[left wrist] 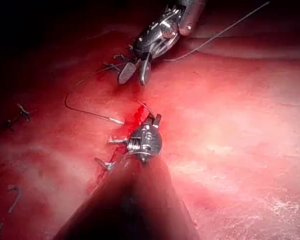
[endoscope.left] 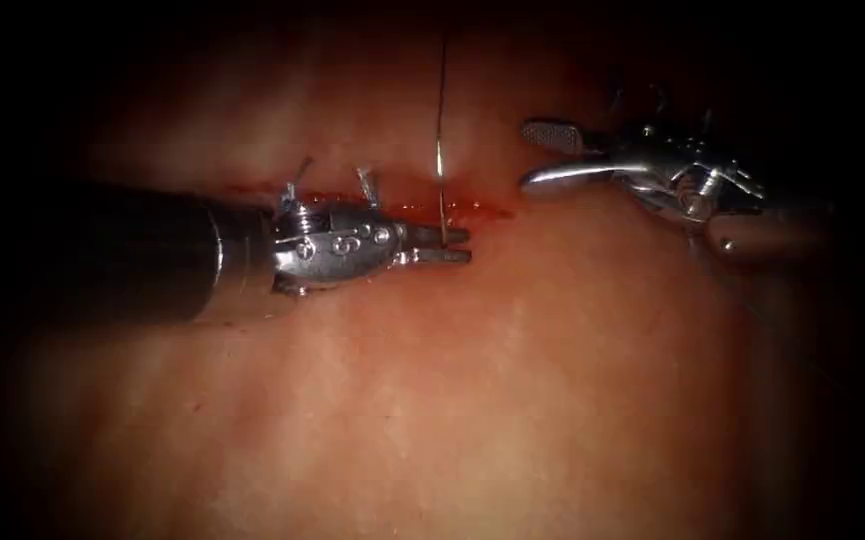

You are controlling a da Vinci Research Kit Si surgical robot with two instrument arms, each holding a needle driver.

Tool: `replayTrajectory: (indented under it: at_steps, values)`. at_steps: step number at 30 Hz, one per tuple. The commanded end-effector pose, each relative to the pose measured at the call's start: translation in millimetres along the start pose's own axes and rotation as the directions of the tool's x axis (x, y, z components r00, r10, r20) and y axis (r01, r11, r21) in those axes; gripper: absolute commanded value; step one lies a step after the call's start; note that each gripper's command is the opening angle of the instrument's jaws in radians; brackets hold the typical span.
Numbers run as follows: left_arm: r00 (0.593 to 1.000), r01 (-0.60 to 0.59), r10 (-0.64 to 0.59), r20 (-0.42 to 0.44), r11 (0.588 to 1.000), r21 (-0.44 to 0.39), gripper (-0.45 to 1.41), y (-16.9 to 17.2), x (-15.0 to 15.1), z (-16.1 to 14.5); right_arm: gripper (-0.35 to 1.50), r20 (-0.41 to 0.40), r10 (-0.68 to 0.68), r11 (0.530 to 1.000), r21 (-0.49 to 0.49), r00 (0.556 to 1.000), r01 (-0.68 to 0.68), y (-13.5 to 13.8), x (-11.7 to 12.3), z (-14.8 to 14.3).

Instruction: Wound Closure

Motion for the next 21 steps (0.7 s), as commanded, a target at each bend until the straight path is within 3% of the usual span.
replayTrajectory:
  at_steps: [1, 3, 7, 15, 17, 21]
  values:
    - [1.000, 0.031, -0.031, -0.002, 0.999, -0.012, -0.45, -0.2, 0.2, 0.4, 0.96, -0.002, -0.002, 1.000, 0.001, 1.000, 0.002, 0.3, 0.1, 0.6]
    - [0.997, 0.080, -0.081, -0.008, 0.996, -0.045, -0.45, 0.3, 0.8, 0.3, 0.94, -0.001, -0.002, 1.000, 0.003, 1.000, 0.002, 0.1, 0.1, 0.6]
    - [0.976, 0.186, -0.205, -0.076, 0.961, -0.204, -0.45, 2.5, 2.5, 0.3, 0.94, 0.003, -0.008, 1.000, 0.024, 1.000, 0.008, -0.6, -0.1, 0.5]
    - [0.965, 0.209, -0.254, -0.070, 0.901, -0.381, -0.45, 7.3, 5.7, 0.3, 0.93, 0.006, 0.004, 0.999, 0.044, 1.000, -0.004, -1.5, -0.2, 0.6]
    - [0.964, 0.211, -0.255, -0.073, 0.904, -0.372, -0.45, 7.6, 6.8, -0.1, 0.93, 0.008, 0.021, 0.999, 0.049, 1.000, -0.021, -1.8, -0.2, 0.6]
    - [0.979, 0.127, -0.165, -0.116, 0.952, -0.279, -0.45, 6.7, 8.1, -1.3, 0.91, 0.013, 0.079, 0.995, 0.061, 0.997, -0.080, -2.7, -0.3, 0.3]
